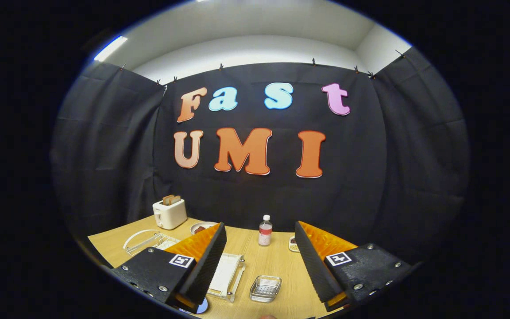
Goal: Take the plate from the dish rack, then take the spoon from the basket and place it into the plate.
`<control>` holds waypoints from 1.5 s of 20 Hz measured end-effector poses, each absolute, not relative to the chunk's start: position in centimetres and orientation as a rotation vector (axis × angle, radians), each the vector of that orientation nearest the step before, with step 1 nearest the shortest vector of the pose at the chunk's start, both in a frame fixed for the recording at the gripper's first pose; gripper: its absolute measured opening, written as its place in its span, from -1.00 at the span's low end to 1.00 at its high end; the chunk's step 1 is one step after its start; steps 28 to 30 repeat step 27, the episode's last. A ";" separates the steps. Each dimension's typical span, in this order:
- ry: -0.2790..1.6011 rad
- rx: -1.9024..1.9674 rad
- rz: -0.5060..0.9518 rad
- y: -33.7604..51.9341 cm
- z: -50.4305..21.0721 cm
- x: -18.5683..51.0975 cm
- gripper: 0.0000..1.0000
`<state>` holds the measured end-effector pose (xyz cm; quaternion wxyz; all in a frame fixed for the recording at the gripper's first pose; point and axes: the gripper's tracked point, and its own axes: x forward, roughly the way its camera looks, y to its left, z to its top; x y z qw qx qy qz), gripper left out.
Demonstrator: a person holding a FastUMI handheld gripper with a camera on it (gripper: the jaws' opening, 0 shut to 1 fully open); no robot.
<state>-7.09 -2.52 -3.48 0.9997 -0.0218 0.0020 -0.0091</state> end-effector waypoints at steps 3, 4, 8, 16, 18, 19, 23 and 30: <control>-0.043 -0.035 -0.034 -2.9 -1.1 -7.5 0.86; -0.051 -0.030 -0.036 -2.9 -0.5 -7.7 0.86; -0.057 -0.033 -0.045 -2.6 1.3 -8.0 0.93; -0.067 -0.041 -0.094 -3.3 1.1 -7.8 0.94; -0.064 -0.035 -0.104 -3.6 0.9 -7.8 0.94; -0.066 -0.035 -0.108 -3.6 1.0 -7.8 0.94; -0.088 -0.032 -0.115 -3.9 1.4 -8.1 0.95; -0.095 -0.021 -0.124 -4.0 1.5 -8.3 0.95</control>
